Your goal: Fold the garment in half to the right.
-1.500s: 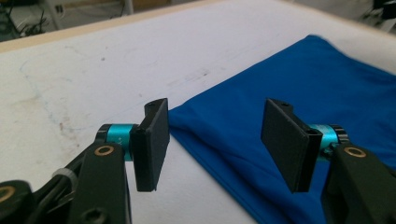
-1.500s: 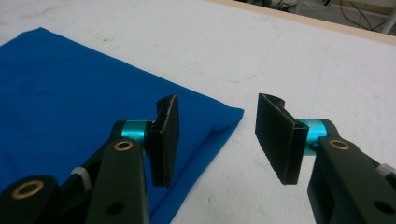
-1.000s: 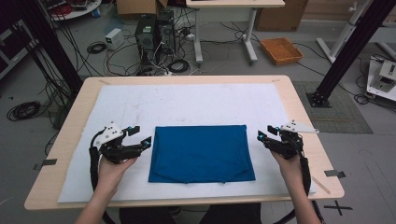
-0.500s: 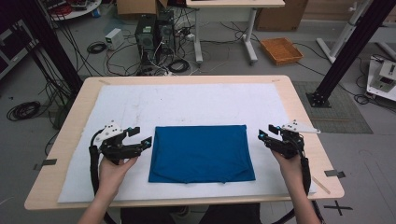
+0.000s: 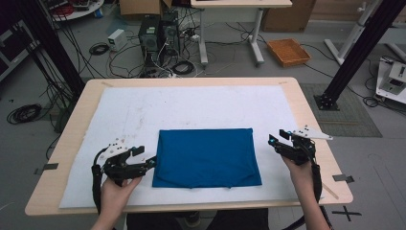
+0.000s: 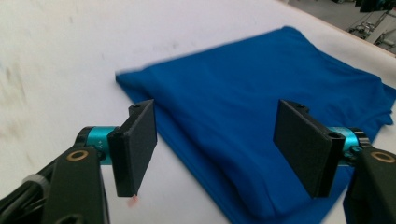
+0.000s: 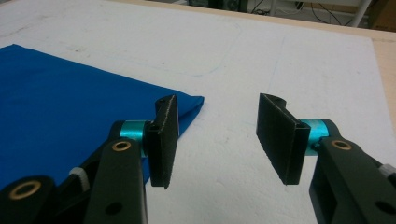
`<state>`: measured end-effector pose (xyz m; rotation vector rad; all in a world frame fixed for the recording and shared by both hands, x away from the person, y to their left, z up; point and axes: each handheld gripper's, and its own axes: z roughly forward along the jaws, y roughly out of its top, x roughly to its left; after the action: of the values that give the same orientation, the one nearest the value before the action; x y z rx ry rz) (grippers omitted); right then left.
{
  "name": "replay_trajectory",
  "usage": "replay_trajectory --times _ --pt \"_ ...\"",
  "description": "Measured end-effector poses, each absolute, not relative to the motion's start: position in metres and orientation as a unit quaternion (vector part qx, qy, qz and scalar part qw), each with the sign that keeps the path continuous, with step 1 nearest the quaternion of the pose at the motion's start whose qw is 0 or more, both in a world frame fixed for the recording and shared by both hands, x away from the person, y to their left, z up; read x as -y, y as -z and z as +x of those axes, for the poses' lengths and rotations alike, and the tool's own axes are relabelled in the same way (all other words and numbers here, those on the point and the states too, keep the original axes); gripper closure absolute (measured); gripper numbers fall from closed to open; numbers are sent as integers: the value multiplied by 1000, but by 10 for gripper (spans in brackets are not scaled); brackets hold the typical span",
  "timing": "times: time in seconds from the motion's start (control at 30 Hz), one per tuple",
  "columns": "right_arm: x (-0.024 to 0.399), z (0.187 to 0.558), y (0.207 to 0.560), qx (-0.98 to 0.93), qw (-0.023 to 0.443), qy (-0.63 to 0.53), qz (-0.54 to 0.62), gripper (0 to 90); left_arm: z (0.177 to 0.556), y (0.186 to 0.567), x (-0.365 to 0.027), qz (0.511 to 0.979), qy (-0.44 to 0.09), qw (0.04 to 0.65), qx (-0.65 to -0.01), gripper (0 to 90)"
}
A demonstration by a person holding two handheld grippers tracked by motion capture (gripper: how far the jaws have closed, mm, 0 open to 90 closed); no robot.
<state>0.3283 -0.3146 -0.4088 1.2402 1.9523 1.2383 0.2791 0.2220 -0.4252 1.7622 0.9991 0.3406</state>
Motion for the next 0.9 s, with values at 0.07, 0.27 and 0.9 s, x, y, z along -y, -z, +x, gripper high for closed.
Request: replay_trajectory --times 0.07,0.27,0.9 --pt "316 328 409 -718 256 -456 460 490 274 432 -222 735 -112 515 -428 373" --pt "312 329 409 -721 259 -456 453 493 269 443 -221 728 -63 490 -476 430" --pt "299 329 409 -732 263 -451 439 498 274 452 -206 725 -26 460 -513 489"
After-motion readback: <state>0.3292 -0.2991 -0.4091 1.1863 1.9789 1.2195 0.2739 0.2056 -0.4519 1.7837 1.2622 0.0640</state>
